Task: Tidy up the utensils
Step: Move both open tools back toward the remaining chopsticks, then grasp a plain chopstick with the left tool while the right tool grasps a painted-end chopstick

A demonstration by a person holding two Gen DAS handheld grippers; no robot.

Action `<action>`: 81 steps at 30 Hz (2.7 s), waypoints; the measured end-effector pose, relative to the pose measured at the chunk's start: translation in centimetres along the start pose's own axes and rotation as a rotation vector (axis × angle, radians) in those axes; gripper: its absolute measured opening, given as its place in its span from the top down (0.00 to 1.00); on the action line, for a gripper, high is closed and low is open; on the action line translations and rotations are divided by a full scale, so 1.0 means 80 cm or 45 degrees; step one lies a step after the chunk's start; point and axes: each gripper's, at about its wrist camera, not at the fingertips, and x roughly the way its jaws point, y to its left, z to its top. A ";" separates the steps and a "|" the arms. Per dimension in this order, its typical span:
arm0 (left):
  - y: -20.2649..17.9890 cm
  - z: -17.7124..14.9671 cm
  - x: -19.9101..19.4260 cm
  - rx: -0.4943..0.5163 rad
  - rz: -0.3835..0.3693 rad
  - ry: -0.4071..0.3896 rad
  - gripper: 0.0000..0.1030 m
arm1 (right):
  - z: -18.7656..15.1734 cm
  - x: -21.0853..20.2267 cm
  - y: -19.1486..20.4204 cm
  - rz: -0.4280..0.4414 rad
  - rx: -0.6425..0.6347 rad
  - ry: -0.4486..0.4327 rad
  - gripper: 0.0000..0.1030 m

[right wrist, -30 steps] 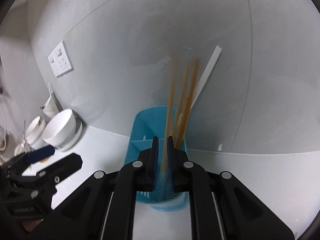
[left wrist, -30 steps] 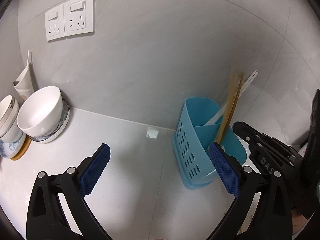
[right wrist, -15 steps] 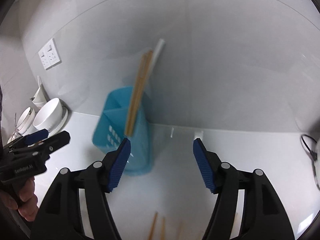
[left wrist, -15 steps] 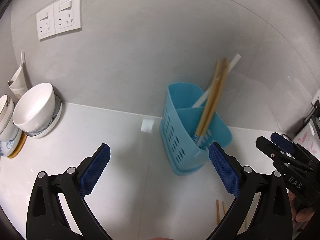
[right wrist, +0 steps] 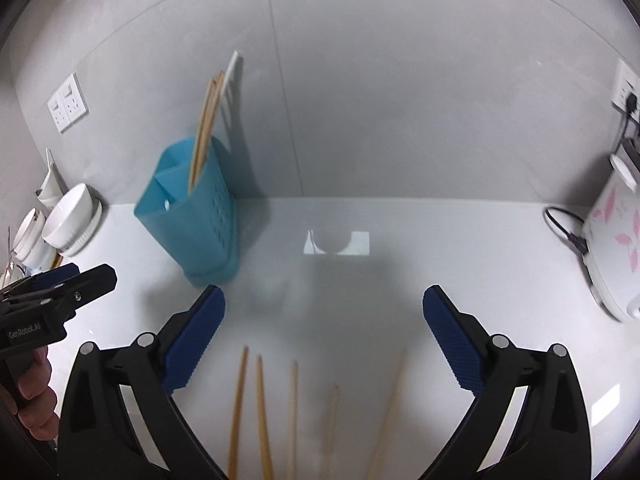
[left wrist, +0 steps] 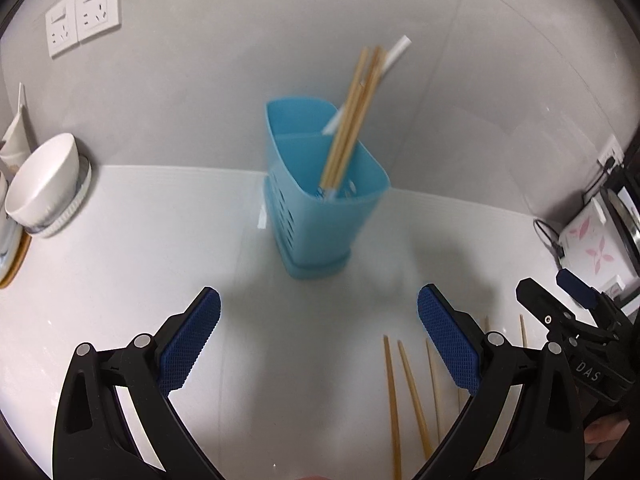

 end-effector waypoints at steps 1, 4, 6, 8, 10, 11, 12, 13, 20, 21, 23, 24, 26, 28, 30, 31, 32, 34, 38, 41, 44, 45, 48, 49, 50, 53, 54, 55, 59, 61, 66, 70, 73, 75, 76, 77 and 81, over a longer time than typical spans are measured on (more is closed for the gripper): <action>-0.003 -0.003 0.002 0.006 0.002 0.008 0.06 | -0.006 -0.003 -0.004 -0.015 0.001 0.008 0.08; -0.013 -0.019 0.010 0.018 0.000 0.056 0.06 | -0.020 -0.006 -0.014 -0.030 0.022 0.043 0.08; -0.020 -0.030 0.016 0.032 0.007 0.081 0.06 | -0.027 -0.005 -0.019 -0.052 0.036 0.068 0.08; -0.024 -0.040 0.020 0.034 0.005 0.104 0.06 | -0.037 -0.004 -0.026 -0.071 0.058 0.098 0.08; -0.029 -0.051 0.025 0.030 0.005 0.139 0.06 | -0.046 -0.003 -0.032 -0.081 0.078 0.125 0.08; -0.031 -0.057 0.028 0.031 0.003 0.153 0.06 | -0.052 -0.001 -0.034 -0.088 0.076 0.146 0.08; -0.033 -0.063 0.031 0.034 0.004 0.167 0.06 | -0.059 0.001 -0.034 -0.104 0.069 0.166 0.08; -0.035 -0.068 0.032 0.036 0.007 0.177 0.06 | -0.063 0.002 -0.035 -0.111 0.068 0.176 0.08; -0.045 -0.110 0.053 0.043 0.018 0.262 0.06 | -0.104 0.016 -0.049 -0.123 0.123 0.289 0.08; -0.046 -0.116 0.056 0.041 0.016 0.277 0.06 | -0.108 0.016 -0.050 -0.125 0.126 0.300 0.08; -0.048 -0.121 0.061 0.043 0.020 0.297 0.06 | -0.115 0.016 -0.054 -0.130 0.132 0.314 0.08; -0.050 -0.126 0.063 0.047 0.022 0.307 0.06 | -0.118 0.016 -0.055 -0.135 0.134 0.321 0.08; -0.052 -0.133 0.066 0.055 0.028 0.322 0.06 | -0.126 0.016 -0.057 -0.141 0.143 0.340 0.08; -0.053 -0.139 0.069 0.062 0.036 0.337 0.06 | -0.133 0.017 -0.059 -0.147 0.152 0.363 0.10; -0.053 -0.144 0.071 0.061 0.044 0.352 0.06 | -0.139 0.018 -0.061 -0.151 0.146 0.390 0.12; -0.054 -0.148 0.072 0.063 0.050 0.360 0.06 | -0.142 0.019 -0.060 -0.155 0.142 0.406 0.14; -0.054 -0.151 0.073 0.067 0.056 0.370 0.06 | -0.146 0.020 -0.059 -0.159 0.141 0.426 0.16; -0.055 -0.154 0.074 0.071 0.061 0.385 0.06 | -0.153 0.022 -0.057 -0.161 0.139 0.460 0.20; -0.057 -0.165 0.075 0.089 0.089 0.422 0.06 | -0.162 0.025 -0.055 -0.157 0.129 0.505 0.28; -0.060 -0.170 0.077 0.103 0.105 0.442 0.07 | -0.166 0.025 -0.052 -0.157 0.130 0.523 0.33; -0.063 -0.174 0.078 0.125 0.144 0.461 0.09 | -0.167 0.026 -0.049 -0.168 0.120 0.540 0.39; -0.064 -0.175 0.079 0.129 0.150 0.468 0.10 | -0.168 0.027 -0.048 -0.169 0.118 0.554 0.41; -0.067 -0.172 0.081 0.140 0.176 0.477 0.10 | -0.170 0.033 -0.046 -0.168 0.113 0.593 0.50; -0.068 -0.171 0.081 0.139 0.181 0.480 0.13 | -0.172 0.035 -0.045 -0.166 0.112 0.608 0.54; -0.069 -0.170 0.081 0.138 0.180 0.484 0.15 | -0.173 0.037 -0.045 -0.163 0.113 0.619 0.55; -0.074 -0.168 0.079 0.135 0.151 0.506 0.29 | -0.173 0.039 -0.040 -0.182 0.096 0.617 0.62; -0.076 -0.167 0.078 0.132 0.146 0.514 0.32 | -0.172 0.040 -0.039 -0.181 0.095 0.619 0.63; -0.077 -0.166 0.077 0.125 0.130 0.531 0.39 | -0.171 0.041 -0.038 -0.181 0.096 0.624 0.66; -0.079 -0.164 0.076 0.112 0.129 0.576 0.84 | -0.169 0.042 -0.034 -0.180 0.097 0.648 0.86; -0.080 -0.167 0.073 0.119 0.135 0.585 1.00 | -0.168 0.044 -0.033 -0.180 0.092 0.657 0.94; -0.079 -0.164 0.070 0.100 0.114 0.588 1.00 | -0.167 0.047 -0.034 -0.179 0.093 0.666 0.94; -0.077 -0.161 0.066 0.100 0.108 0.579 1.00 | -0.165 0.048 -0.034 -0.172 0.095 0.666 0.94; -0.075 -0.156 0.060 0.099 0.105 0.567 1.00 | -0.162 0.047 -0.034 -0.167 0.096 0.655 0.94; -0.069 -0.159 0.051 0.096 0.101 0.561 1.00 | -0.162 0.042 -0.031 -0.168 0.098 0.650 0.94; -0.067 -0.158 0.049 0.093 0.100 0.559 1.00 | -0.161 0.038 -0.032 -0.166 0.100 0.647 0.94; -0.066 -0.157 0.046 0.091 0.098 0.557 1.00 | -0.159 0.036 -0.031 -0.165 0.101 0.641 0.94; -0.055 -0.158 0.026 0.078 0.091 0.542 1.00 | -0.154 0.027 -0.029 -0.163 0.102 0.618 0.94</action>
